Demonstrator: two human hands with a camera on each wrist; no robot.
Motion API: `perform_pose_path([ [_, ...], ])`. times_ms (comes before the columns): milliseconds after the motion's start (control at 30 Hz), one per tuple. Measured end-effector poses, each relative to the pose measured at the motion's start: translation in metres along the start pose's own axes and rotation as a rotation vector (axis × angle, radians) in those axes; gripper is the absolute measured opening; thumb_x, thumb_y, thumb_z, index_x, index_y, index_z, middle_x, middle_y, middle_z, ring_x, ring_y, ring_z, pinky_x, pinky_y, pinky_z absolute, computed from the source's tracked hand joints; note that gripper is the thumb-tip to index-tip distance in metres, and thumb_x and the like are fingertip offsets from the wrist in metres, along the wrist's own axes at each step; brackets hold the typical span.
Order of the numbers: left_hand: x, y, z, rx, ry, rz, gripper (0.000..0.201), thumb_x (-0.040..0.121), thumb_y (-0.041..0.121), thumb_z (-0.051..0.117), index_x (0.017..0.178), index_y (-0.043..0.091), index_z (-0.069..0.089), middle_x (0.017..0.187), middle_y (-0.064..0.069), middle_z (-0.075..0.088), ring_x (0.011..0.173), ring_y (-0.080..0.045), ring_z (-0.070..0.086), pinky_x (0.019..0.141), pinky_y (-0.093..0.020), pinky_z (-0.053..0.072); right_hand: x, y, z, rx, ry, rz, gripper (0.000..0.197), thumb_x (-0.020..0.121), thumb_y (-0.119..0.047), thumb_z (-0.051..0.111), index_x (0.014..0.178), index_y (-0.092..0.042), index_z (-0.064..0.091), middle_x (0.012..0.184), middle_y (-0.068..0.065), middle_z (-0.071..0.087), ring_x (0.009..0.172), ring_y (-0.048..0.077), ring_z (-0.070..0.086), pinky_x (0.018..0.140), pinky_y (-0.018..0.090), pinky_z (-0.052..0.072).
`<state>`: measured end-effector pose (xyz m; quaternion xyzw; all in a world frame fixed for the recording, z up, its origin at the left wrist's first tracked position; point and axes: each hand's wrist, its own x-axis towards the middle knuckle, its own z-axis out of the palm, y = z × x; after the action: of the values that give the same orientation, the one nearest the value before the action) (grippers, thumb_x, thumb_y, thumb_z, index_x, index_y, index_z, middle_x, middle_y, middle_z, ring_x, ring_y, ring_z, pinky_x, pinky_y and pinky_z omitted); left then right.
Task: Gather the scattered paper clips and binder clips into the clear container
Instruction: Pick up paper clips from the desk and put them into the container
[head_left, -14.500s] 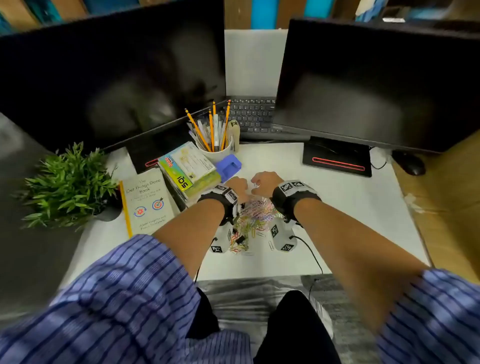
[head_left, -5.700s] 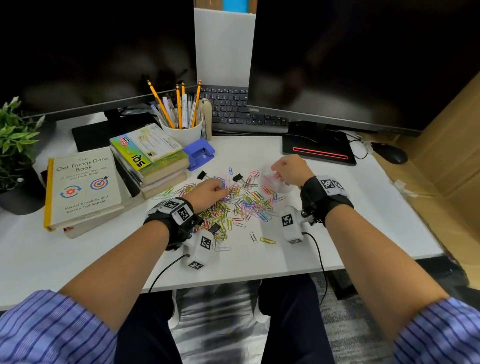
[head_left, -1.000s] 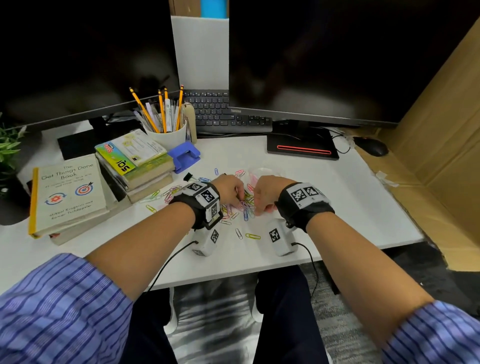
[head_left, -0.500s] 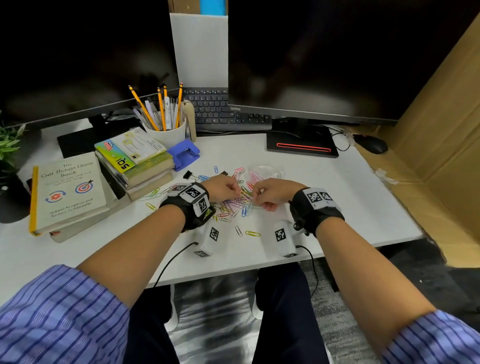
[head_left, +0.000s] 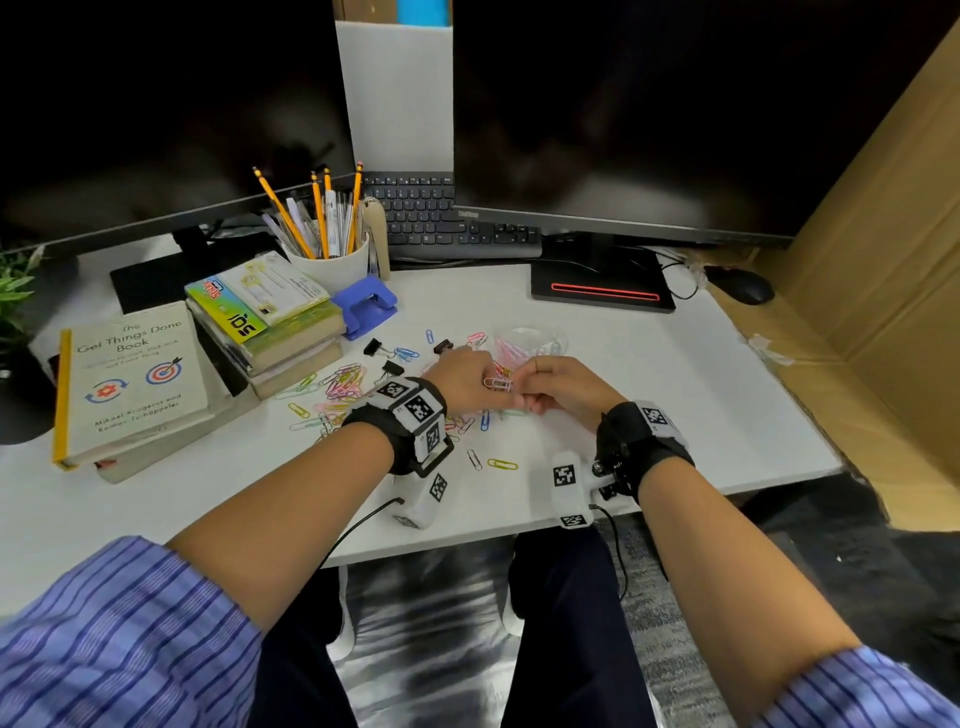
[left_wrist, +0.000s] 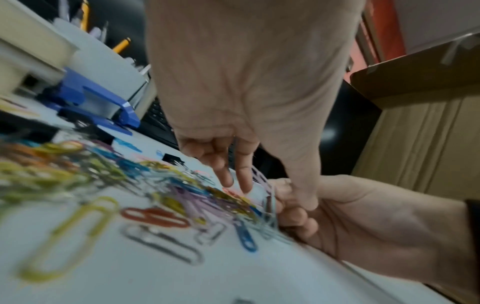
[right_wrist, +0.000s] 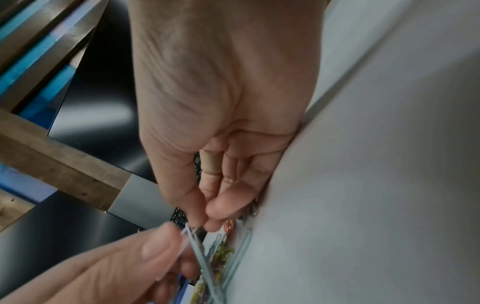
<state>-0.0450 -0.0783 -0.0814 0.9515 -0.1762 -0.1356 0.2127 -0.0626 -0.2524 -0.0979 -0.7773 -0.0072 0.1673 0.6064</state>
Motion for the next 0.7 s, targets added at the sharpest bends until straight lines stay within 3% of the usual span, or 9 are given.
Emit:
perform_pose_path([
  [133,0.001,0.014,-0.001,-0.071,0.002,0.056,0.027,0.079,0.029,0.074,0.089,0.007,0.062,0.086,-0.005,0.053,0.082,-0.016,0.048,0.056,-0.018,0.033,0.002,0.004,-0.001,0.039,0.014,-0.014,0.014,0.089,-0.002,0.059,0.081,-0.011,0.067,0.071,0.009,0.059,0.057,0.012,0.051,0.059,0.02,0.046],
  [233,0.006,0.012,-0.003,-0.087,0.021,0.056,0.026,0.079,0.017,0.073,0.098,0.0,0.071,0.084,-0.005,0.058,0.081,-0.015,0.052,0.057,-0.014,0.036,0.001,0.007,-0.004,0.104,0.03,-0.022,0.014,0.089,0.001,0.057,0.08,-0.008,0.063,0.068,0.007,0.059,0.055,0.012,0.054,0.059,0.02,0.048],
  [333,0.01,0.001,-0.006,-0.181,0.07,-0.006,0.023,0.078,0.015,0.073,0.097,0.002,0.073,0.083,-0.002,0.062,0.081,-0.013,0.056,0.072,-0.02,0.046,-0.001,0.011,-0.01,0.285,0.055,-0.017,0.017,0.09,0.006,0.053,0.078,-0.005,0.059,0.065,0.005,0.065,0.058,0.012,0.058,0.058,0.018,0.051],
  [367,0.01,-0.004,-0.008,-0.23,0.084,-0.035,0.021,0.079,0.016,0.073,0.095,0.003,0.073,0.079,-0.002,0.063,0.075,-0.011,0.057,0.071,-0.018,0.048,-0.001,0.012,-0.012,0.343,0.062,-0.018,0.019,0.09,0.007,0.051,0.078,-0.006,0.058,0.063,0.003,0.065,0.058,0.012,0.056,0.056,0.017,0.05],
  [467,0.01,-0.018,-0.013,-0.329,0.1,-0.08,0.014,0.088,0.014,0.063,0.093,0.005,0.073,0.062,0.001,0.059,0.046,0.001,0.055,0.048,-0.004,0.043,0.002,0.015,-0.013,0.426,0.078,-0.017,0.022,0.091,0.008,0.047,0.085,-0.007,0.062,0.067,0.002,0.057,0.056,0.01,0.049,0.054,0.016,0.043],
  [600,0.008,-0.026,-0.016,-0.489,0.087,-0.108,0.033,0.096,-0.001,0.034,0.092,0.002,0.066,0.071,-0.007,0.057,0.057,-0.013,0.058,0.041,-0.012,0.042,0.004,0.014,-0.011,0.567,0.107,0.016,0.026,0.093,0.003,0.036,0.085,-0.004,0.059,0.068,0.003,0.047,0.057,0.012,0.034,0.052,0.019,0.034],
  [700,0.004,-0.027,-0.016,-0.57,0.025,-0.111,0.04,0.098,-0.004,0.027,0.078,0.009,0.059,0.073,-0.003,0.05,0.057,-0.012,0.053,0.041,-0.014,0.039,0.004,0.012,-0.012,0.606,0.119,0.068,0.026,0.094,-0.004,0.035,0.082,-0.004,0.057,0.066,0.003,0.043,0.055,0.012,0.028,0.053,0.022,0.026],
])
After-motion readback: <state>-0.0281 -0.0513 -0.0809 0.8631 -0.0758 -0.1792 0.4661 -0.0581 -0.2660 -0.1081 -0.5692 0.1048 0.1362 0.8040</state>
